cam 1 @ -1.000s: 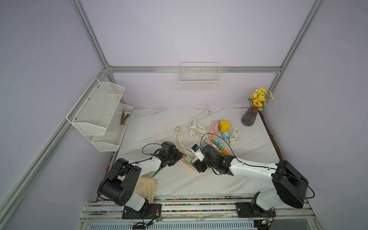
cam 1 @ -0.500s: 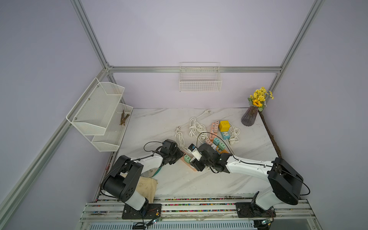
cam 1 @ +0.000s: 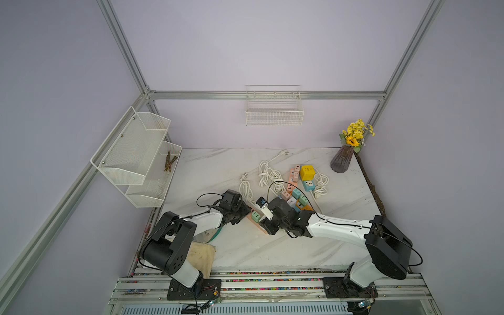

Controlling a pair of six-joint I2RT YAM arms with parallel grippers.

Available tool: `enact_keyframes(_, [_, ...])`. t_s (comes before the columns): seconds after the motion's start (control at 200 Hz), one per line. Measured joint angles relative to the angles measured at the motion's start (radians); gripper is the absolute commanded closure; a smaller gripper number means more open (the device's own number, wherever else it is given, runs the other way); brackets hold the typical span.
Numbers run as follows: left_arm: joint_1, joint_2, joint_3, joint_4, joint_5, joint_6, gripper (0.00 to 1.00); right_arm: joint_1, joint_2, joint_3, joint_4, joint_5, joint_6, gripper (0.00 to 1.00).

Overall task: Pull the plug off the socket
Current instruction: Remove the plug from the socket.

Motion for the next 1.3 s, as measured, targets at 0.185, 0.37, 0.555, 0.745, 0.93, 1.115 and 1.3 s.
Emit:
enact_keyframes(0.185, [0.004, 0.013, 0.007, 0.005, 0.026, 0.000, 0.49, -0.055, -0.036, -0.042, 0.026, -0.129, 0.011, 0.56])
enact_keyframes(0.37, [0.014, 0.016, 0.011, 0.008, 0.033, 0.001, 0.49, 0.048, -0.040, -0.042, 0.029, 0.014, -0.027, 0.56])
enact_keyframes(0.555, [0.015, 0.019, 0.012, 0.009, 0.041, 0.002, 0.49, 0.021, -0.090, -0.078, 0.035, 0.045, 0.016, 0.56])
enact_keyframes(0.745, [0.018, 0.029, 0.014, 0.027, 0.034, 0.001, 0.49, -0.063, -0.122, -0.104, 0.040, -0.111, 0.026, 0.56])
enact_keyframes(0.93, [0.018, 0.029, 0.015, 0.024, 0.022, 0.005, 0.49, 0.084, -0.124, -0.104, 0.042, -0.045, -0.054, 0.56])
enact_keyframes(1.115, [0.019, 0.029, 0.016, 0.023, 0.021, 0.008, 0.49, 0.081, -0.165, -0.118, 0.040, -0.039, -0.018, 0.56])
enact_keyframes(1.3, [0.020, 0.030, 0.018, 0.021, 0.022, 0.010, 0.49, -0.035, -0.160, -0.113, 0.045, -0.100, 0.042, 0.55])
